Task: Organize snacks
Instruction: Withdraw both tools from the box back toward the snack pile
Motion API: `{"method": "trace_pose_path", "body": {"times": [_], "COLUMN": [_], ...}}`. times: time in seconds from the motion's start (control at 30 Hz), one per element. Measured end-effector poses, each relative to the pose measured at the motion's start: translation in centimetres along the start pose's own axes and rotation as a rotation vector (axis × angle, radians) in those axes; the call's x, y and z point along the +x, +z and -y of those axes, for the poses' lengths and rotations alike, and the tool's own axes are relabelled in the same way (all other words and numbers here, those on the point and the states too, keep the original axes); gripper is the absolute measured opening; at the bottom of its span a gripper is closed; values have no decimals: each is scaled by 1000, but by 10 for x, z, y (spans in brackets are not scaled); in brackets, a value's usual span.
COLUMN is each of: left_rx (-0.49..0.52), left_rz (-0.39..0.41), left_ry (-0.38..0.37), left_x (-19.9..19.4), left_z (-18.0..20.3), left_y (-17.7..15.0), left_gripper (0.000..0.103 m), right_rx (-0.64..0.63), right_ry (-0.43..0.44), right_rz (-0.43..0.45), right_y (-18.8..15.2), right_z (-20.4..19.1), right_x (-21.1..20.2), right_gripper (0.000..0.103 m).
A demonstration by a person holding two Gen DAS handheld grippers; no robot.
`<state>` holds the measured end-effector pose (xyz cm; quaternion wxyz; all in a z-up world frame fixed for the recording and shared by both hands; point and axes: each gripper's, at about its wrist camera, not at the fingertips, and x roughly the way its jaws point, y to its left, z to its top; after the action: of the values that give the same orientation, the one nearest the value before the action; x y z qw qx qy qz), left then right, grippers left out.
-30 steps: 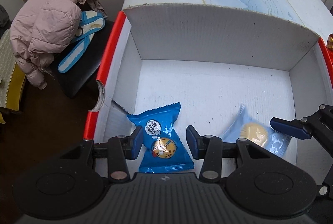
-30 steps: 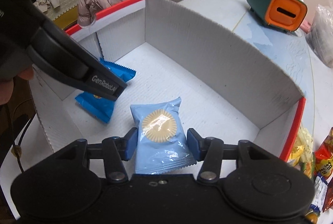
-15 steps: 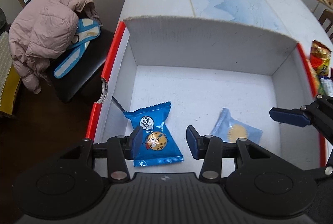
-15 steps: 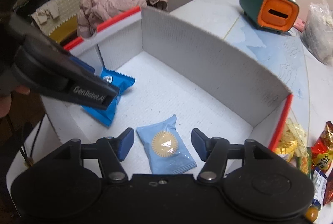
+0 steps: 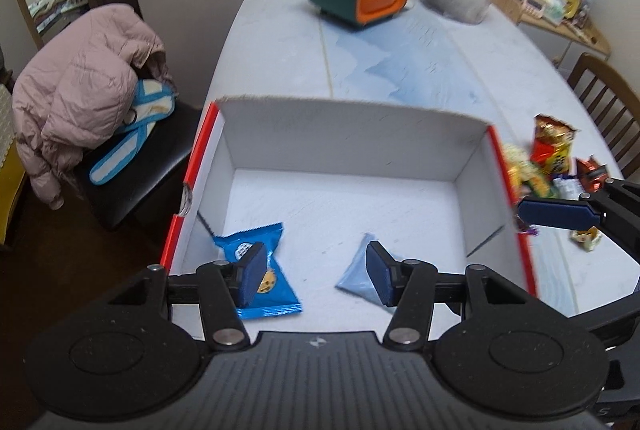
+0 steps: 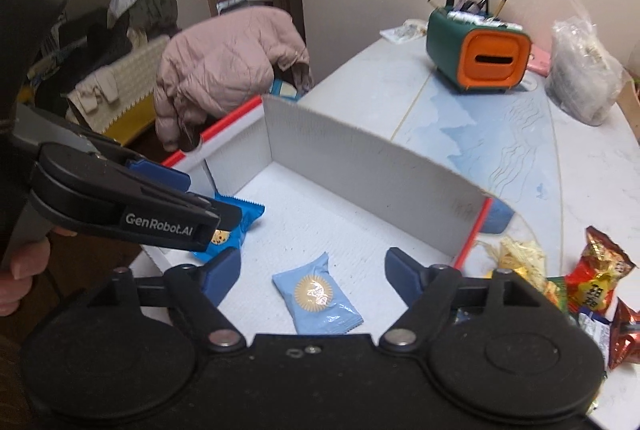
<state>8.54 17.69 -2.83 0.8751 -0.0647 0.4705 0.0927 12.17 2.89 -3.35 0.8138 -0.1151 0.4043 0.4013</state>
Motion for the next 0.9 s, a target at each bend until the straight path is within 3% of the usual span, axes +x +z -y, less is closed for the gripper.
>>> {"method": "trace_pose_path", "body": {"times": [0.1,0.3,0.47,0.57,0.9], "left_rx": [4,15,35,50,57], "left_rz": [39,103,149,162,210], "left_ry": [-21,-69,-94,-108,-163], "left_x": [-12,-33,-45,-48,-47], "left_z": [8,30,53,68,124], "left_y": [-1,-7,-13,-14,-19], "left_gripper": [60,61,72,72,81], "right_rx": [9,56,95,120,157], "right_ry": [-4,-11,-27,-40,-93], "right_rz": [32,99,139,167,249], "right_y": [-2,-10,-21,-30,-65], "right_z": [5,22,42,54,97], "right_x": [-18,-51,-73,-87,-130], "right_gripper": [82,84,88,95,103]}}
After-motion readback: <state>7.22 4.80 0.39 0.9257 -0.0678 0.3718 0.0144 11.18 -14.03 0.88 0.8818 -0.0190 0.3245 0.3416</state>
